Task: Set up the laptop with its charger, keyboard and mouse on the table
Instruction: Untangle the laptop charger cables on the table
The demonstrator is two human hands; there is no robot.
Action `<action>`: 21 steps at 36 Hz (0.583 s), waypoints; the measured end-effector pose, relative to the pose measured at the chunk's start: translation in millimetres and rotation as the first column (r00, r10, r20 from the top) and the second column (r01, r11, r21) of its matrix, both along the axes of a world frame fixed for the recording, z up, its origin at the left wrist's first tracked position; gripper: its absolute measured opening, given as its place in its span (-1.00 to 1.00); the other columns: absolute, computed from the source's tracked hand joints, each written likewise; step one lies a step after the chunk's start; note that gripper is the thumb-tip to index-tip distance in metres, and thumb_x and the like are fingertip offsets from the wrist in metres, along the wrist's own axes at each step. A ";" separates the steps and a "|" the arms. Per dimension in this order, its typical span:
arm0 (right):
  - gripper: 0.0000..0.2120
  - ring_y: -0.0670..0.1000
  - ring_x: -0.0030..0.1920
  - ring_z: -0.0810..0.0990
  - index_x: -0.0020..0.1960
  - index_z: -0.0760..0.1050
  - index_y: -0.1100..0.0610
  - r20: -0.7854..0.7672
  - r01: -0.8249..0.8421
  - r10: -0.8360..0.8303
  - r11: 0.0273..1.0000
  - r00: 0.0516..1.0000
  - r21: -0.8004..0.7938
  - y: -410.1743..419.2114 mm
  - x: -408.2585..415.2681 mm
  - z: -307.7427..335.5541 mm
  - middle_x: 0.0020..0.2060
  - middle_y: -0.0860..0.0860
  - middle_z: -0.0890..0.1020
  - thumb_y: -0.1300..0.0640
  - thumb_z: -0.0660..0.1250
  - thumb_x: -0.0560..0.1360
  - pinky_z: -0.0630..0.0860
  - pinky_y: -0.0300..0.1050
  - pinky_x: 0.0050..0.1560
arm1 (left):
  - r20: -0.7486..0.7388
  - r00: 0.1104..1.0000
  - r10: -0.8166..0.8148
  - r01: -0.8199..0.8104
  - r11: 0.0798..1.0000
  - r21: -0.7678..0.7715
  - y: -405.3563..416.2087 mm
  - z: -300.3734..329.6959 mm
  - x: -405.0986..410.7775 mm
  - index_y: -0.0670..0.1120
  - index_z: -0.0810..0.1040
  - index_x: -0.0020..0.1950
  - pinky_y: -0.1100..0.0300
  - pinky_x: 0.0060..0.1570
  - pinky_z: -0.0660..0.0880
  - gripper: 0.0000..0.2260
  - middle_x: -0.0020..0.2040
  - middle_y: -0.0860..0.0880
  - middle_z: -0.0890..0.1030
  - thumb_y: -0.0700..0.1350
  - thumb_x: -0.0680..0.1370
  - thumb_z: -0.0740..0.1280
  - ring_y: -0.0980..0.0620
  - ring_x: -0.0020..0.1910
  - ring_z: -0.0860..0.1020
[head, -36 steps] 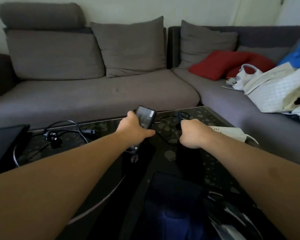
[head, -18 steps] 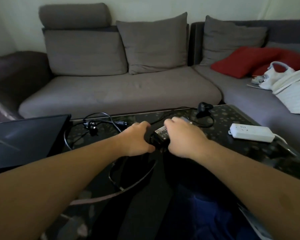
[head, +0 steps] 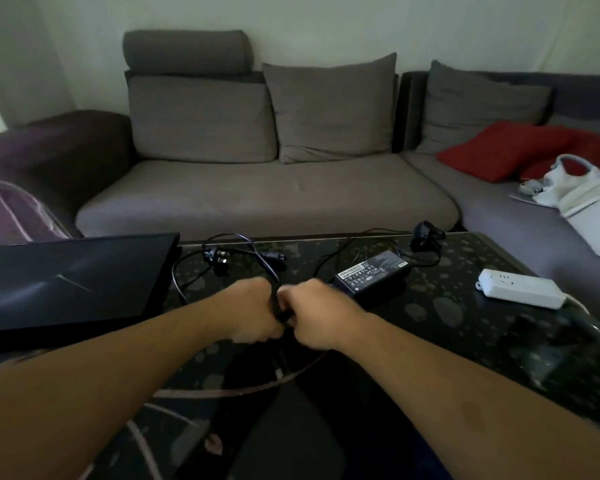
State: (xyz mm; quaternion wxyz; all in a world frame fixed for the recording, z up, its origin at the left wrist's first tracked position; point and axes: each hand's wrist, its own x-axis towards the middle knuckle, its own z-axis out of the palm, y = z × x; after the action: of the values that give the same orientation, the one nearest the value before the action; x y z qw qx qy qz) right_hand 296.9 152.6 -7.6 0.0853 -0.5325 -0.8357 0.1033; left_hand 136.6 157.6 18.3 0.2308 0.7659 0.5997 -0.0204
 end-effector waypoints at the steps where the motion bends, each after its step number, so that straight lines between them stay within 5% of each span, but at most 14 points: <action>1: -0.76 0.23 0.03 0.67 -0.07 0.41 -0.08 -0.034 0.037 -0.035 0.997 0.999 0.069 3.2 7.8 4.5 -0.02 0.10 0.68 0.22 0.38 0.46 0.53 -0.01 -0.15 | 0.097 0.995 0.035 -0.043 0.996 0.083 4.3 -0.8 3.7 -0.09 0.63 -0.30 0.17 -0.31 0.55 -0.85 -0.43 0.00 0.64 -0.11 0.46 0.49 0.06 -0.44 0.58; 4: -0.84 0.21 -0.05 0.63 -0.05 0.46 0.02 -0.154 0.173 -0.134 0.945 0.979 0.278 22.6 43.6 24.2 -0.12 0.07 0.64 0.21 0.41 0.47 0.58 0.06 -0.14 | 0.460 0.885 0.069 -0.133 0.985 0.109 17.7 0.4 20.3 -0.07 0.61 -0.06 0.07 -0.30 0.60 -0.92 -0.27 -0.07 0.72 -0.09 0.59 0.43 -0.02 -0.36 0.65; 6: -0.85 0.20 -0.09 0.60 -0.01 0.48 0.02 -0.152 0.249 -0.206 0.891 0.967 0.380 36.1 75.5 37.2 -0.12 0.05 0.62 0.17 0.43 0.51 0.58 0.08 -0.14 | 0.521 0.851 0.061 -0.150 0.980 0.131 29.4 1.5 24.4 -0.04 0.60 0.01 0.07 -0.19 0.61 -0.88 -0.18 0.00 0.73 -0.01 0.66 0.36 0.03 -0.26 0.69; 10: -0.80 0.24 -0.10 0.58 -0.07 0.47 0.01 0.043 0.316 -0.361 0.862 0.931 0.396 51.1 140.2 43.0 -0.15 0.05 0.58 0.26 0.40 0.46 0.57 0.08 -0.17 | 0.284 0.945 0.163 -0.244 0.929 0.278 48.0 -4.8 3.5 -0.05 0.54 0.14 0.12 -0.04 0.48 -0.77 0.03 0.00 0.63 0.07 0.61 0.40 -0.04 0.03 0.61; 15: -0.72 0.12 -0.14 0.62 -0.18 0.53 -0.11 0.321 0.435 -0.447 0.893 0.835 0.113 49.2 188.1 32.7 -0.12 -0.02 0.59 0.29 0.33 0.43 0.64 0.02 -0.12 | -0.024 0.977 0.210 -0.207 0.975 0.082 52.7 -25.8 -10.8 -0.08 0.49 0.18 0.13 -0.17 0.46 -0.48 0.05 -0.03 0.57 0.32 0.52 0.45 0.02 -0.09 0.54; 18: -0.65 0.12 -0.09 0.64 -0.19 0.60 -0.19 0.379 0.469 -0.431 0.883 0.819 -0.008 44.8 190.3 25.9 -0.07 -0.02 0.58 0.28 0.32 0.47 0.66 0.01 0.02 | -0.020 0.985 0.170 -0.166 0.976 0.143 54.1 -34.6 -2.1 -0.14 0.54 0.17 0.10 -0.13 0.56 -0.65 0.09 -0.08 0.62 0.12 0.62 0.42 -0.05 -0.04 0.61; 21: -0.69 0.20 -0.06 0.64 -0.13 0.65 -0.13 0.324 0.526 -0.513 0.849 0.795 0.050 39.0 177.3 25.7 0.00 0.05 0.59 0.28 0.34 0.47 0.62 0.02 -0.01 | 0.030 0.993 0.111 -0.115 0.976 0.187 51.5 -32.7 18.6 -0.21 0.61 0.08 0.07 0.00 0.58 -0.78 0.09 -0.14 0.65 -0.05 0.67 0.32 -0.18 0.06 0.62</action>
State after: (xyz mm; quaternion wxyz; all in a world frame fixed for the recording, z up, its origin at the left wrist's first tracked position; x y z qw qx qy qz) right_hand 474.3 191.6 18.1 -0.0398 -0.7524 -0.6575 0.0043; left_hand 155.3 209.0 -14.5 0.1639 0.7492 0.6392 0.0571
